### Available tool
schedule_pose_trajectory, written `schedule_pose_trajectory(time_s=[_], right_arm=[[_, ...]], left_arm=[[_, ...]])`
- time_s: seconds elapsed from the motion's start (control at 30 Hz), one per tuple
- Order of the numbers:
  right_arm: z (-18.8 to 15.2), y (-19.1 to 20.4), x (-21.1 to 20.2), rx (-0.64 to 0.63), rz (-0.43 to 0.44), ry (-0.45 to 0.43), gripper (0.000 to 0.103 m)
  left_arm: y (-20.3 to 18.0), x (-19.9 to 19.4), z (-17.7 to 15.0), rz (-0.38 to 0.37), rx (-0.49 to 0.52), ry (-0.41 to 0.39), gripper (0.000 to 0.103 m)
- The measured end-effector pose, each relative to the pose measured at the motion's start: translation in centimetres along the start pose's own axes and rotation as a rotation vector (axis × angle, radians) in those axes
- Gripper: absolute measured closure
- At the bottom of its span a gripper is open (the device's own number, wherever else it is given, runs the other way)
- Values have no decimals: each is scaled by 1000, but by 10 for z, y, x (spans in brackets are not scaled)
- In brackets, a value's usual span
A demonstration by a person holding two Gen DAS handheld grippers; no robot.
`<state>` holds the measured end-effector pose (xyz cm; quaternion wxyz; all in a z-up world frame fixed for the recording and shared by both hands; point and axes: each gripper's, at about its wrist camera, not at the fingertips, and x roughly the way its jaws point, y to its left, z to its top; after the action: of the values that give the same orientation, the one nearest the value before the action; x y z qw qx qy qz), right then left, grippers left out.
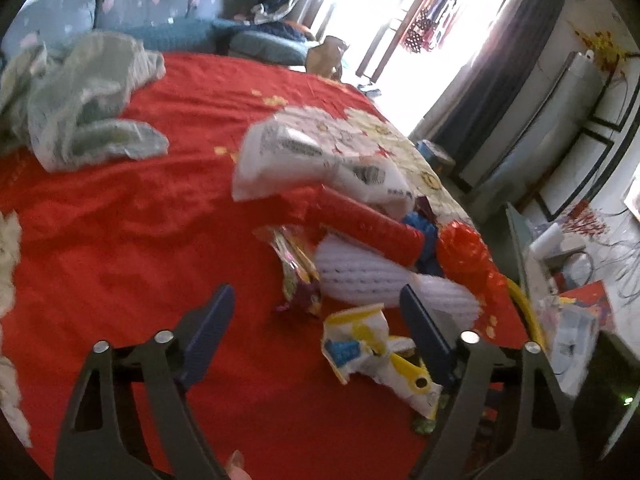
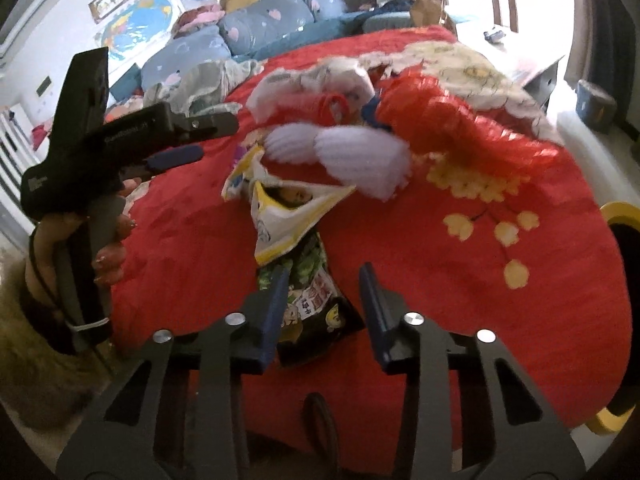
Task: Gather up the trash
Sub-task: 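Grasp the yellow-and-white snack bag with the left tool while the right tool grasps the green snack packet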
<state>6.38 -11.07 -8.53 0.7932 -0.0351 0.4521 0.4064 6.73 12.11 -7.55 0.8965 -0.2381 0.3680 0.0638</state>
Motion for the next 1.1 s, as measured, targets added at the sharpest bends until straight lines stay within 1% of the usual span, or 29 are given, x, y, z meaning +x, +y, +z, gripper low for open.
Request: schedule_pose_trajectory(time_s=[0.13, 0.2, 0.37, 0.47, 0.63, 0.67, 0.7, 0.8, 0.9, 1.1], right_arm=[[-3, -4, 5, 17, 23, 19, 88], [-4, -6, 5, 19, 23, 17, 92], [-7, -5, 4, 9, 22, 12, 95], [-8, -5, 4, 6, 21, 11, 97], [-8, -5, 4, 4, 21, 11, 98], [-8, -5, 4, 3, 20, 11, 98], [-8, -5, 4, 3, 20, 11, 98], [-8, -5, 4, 7, 20, 8, 99], [-7, -4, 2, 5, 16, 6, 100], [-5, -3, -4, 8, 16, -13, 101]], left_arm=[[-2, 10, -8, -45, -4, 47, 33], [-3, 16, -12, -77, -22, 74, 38], [-10, 27, -24, -100, -23, 114, 51], [-14, 32, -30, -109, -27, 124, 54], [-14, 35, -32, -105, -47, 115, 55], [-14, 35, -33, -105, -49, 112, 56], [-14, 35, -32, -103, -50, 108, 62], [-12, 31, -30, -108, -57, 94, 65], [-17, 26, -28, -102, -27, 74, 66], [-32, 5, -17, -110, 32, 4, 67]])
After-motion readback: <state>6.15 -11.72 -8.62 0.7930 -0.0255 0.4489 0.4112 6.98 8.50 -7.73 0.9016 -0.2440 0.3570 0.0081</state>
